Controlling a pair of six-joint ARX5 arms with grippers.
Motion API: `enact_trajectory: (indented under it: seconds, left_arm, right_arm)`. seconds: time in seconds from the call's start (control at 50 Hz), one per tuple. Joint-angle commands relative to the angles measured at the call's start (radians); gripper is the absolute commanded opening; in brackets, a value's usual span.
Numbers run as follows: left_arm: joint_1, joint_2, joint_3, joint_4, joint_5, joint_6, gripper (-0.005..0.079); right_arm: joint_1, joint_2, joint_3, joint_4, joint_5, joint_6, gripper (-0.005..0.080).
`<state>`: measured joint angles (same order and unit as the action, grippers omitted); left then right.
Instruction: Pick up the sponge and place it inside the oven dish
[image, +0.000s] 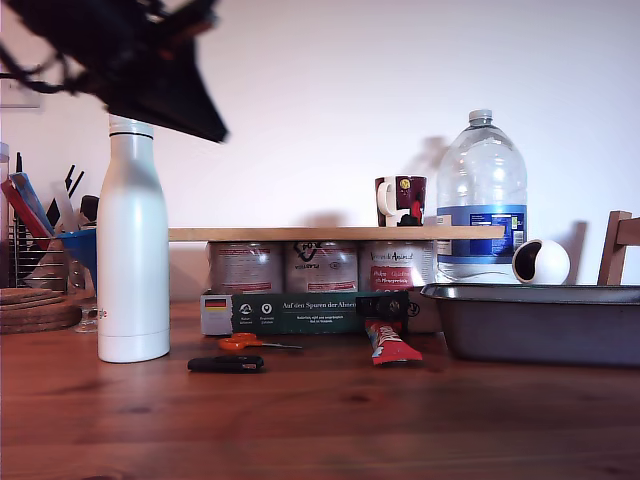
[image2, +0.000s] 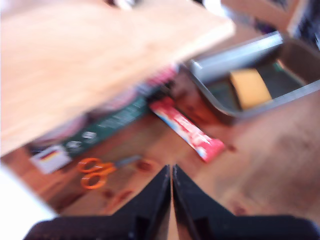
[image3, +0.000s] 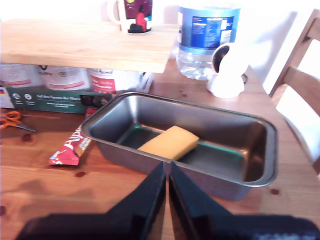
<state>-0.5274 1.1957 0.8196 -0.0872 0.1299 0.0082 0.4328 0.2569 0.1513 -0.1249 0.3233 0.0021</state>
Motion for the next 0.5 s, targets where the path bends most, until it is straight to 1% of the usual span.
enact_trajectory:
  seconds: [0.0,0.1,0.16,0.36,0.48]
  left_arm:
    - [0.033,-0.010,-0.060,0.018,0.000,-0.007,-0.0024]
    - [0.082,-0.041,-0.124,0.061,0.000,-0.010,-0.0024]
    - [0.115,-0.061,-0.163,0.085,0.000,-0.034,-0.0024]
    - [0.224,-0.148,-0.311,0.192,0.000,-0.063,-0.0024]
    - [0.286,-0.202,-0.380,0.217,0.003,-0.072,-0.0024]
  right_arm:
    - [-0.003,-0.003,0.008,0.007,0.001,-0.003,-0.0013]
    - [-0.003,-0.003,0.008,-0.008,0.001,-0.003,-0.0013]
    - [-0.003,-0.003,0.008,-0.023,0.001,-0.003,-0.0013]
    - [-0.003,-0.003,0.008,-0.088,0.000,-0.003,-0.0013]
    - [-0.003,-0.003,0.008,-0.134,0.000,-0.003,-0.0013]
